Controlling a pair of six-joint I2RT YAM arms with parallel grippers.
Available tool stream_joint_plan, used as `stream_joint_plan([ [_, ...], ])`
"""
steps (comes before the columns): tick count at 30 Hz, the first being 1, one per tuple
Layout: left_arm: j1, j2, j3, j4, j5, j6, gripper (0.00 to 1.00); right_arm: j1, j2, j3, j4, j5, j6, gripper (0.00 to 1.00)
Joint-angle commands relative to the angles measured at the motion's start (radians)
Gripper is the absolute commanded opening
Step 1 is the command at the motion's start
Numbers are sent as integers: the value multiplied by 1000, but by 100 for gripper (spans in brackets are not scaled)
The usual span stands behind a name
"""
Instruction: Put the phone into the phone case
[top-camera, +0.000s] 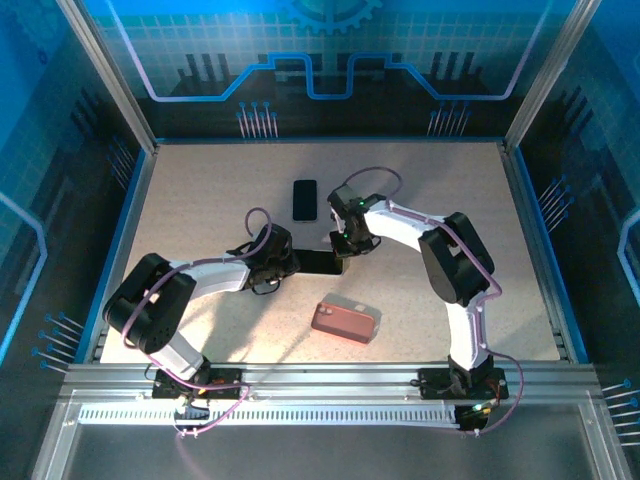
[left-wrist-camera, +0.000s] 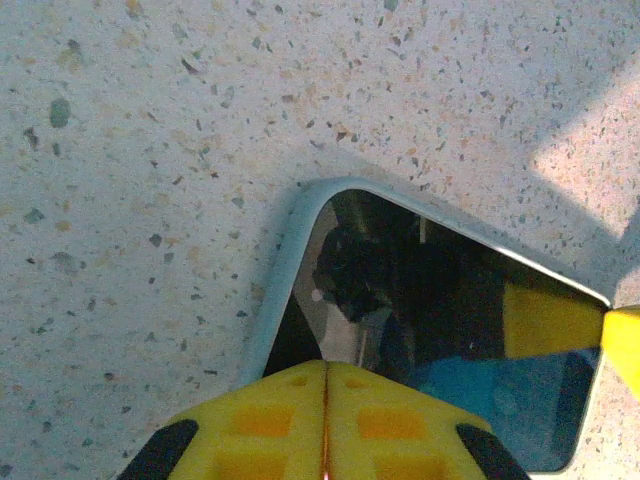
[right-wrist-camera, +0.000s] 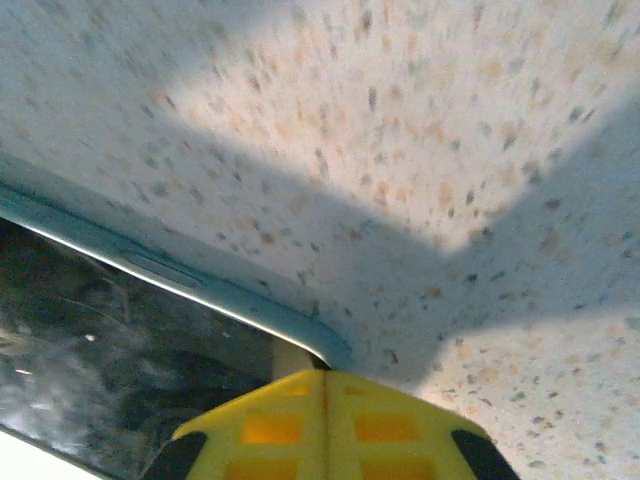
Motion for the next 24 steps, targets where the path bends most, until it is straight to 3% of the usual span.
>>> stream_joint_plan([
  [1, -6, 45, -26, -39, -17, -16, 8, 80, 211, -134, -18, -78, 22, 0],
  [8, -2, 72, -12, -52, -26, -17, 8, 77, 179, -217, 43, -107, 67, 0],
  [17, -2, 170, 98, -60, -37, 25, 8, -25, -8, -354, 146, -224, 167, 0],
  [24, -5, 269, 208, -47, -23, 48, 7, -60, -114, -430, 165, -228, 196, 0],
])
